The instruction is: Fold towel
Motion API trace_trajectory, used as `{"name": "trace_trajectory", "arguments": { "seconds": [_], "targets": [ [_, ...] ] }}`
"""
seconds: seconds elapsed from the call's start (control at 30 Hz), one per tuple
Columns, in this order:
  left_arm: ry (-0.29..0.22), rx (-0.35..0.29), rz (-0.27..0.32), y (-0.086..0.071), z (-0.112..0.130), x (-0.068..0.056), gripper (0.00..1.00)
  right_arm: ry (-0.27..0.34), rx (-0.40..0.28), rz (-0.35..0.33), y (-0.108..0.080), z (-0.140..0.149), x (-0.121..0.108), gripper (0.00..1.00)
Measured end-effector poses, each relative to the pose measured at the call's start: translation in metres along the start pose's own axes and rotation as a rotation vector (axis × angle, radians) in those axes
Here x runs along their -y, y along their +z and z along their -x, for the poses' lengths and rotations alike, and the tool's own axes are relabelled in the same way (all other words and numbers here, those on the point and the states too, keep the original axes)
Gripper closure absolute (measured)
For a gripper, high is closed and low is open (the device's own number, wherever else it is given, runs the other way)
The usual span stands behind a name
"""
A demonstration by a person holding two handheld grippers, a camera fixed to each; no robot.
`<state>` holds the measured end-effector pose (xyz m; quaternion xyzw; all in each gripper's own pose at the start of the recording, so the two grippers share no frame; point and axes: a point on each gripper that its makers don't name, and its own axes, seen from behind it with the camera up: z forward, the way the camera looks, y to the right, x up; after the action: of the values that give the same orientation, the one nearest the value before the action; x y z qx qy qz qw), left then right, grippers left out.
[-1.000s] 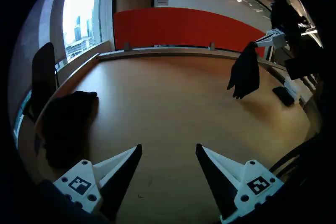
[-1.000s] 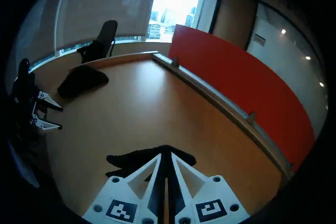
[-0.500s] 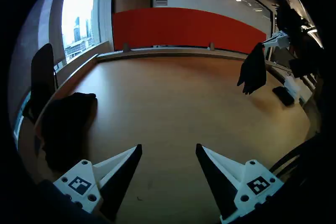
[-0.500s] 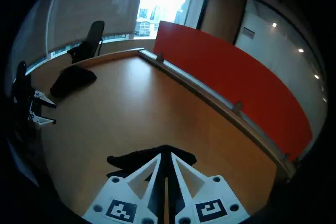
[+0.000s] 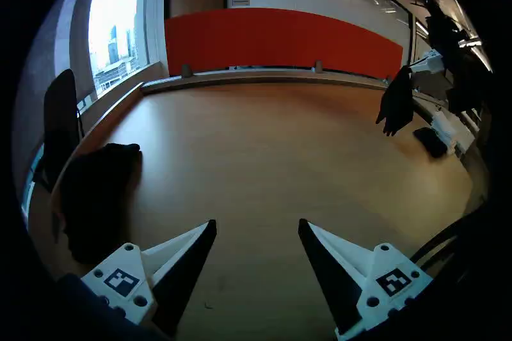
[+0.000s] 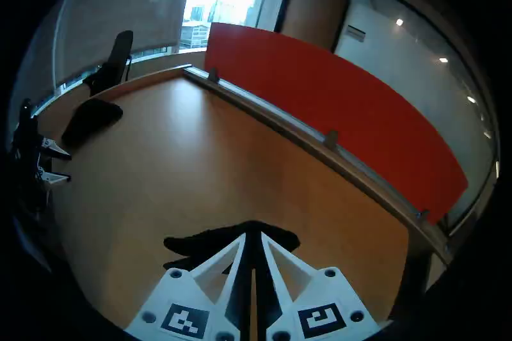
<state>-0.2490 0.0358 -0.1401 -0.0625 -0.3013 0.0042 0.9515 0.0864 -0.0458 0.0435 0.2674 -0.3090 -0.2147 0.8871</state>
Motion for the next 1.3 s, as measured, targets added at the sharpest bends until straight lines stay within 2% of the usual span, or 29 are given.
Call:
{"name": "trace_trajectory", "arguments": {
  "seconds": [0.63,1.3],
  "targets": [
    [0.019,0.014,0.009,0.008,-0.006,-0.010,0.05,0.054,0.091,0.120,-0.027,0.055,-0.088,0.98],
    [0.040,0.033,0.008,0.008,-0.009,-0.015,0.05,0.102,0.158,0.201,-0.045,0.095,-0.150,0.98]
  ]
}}
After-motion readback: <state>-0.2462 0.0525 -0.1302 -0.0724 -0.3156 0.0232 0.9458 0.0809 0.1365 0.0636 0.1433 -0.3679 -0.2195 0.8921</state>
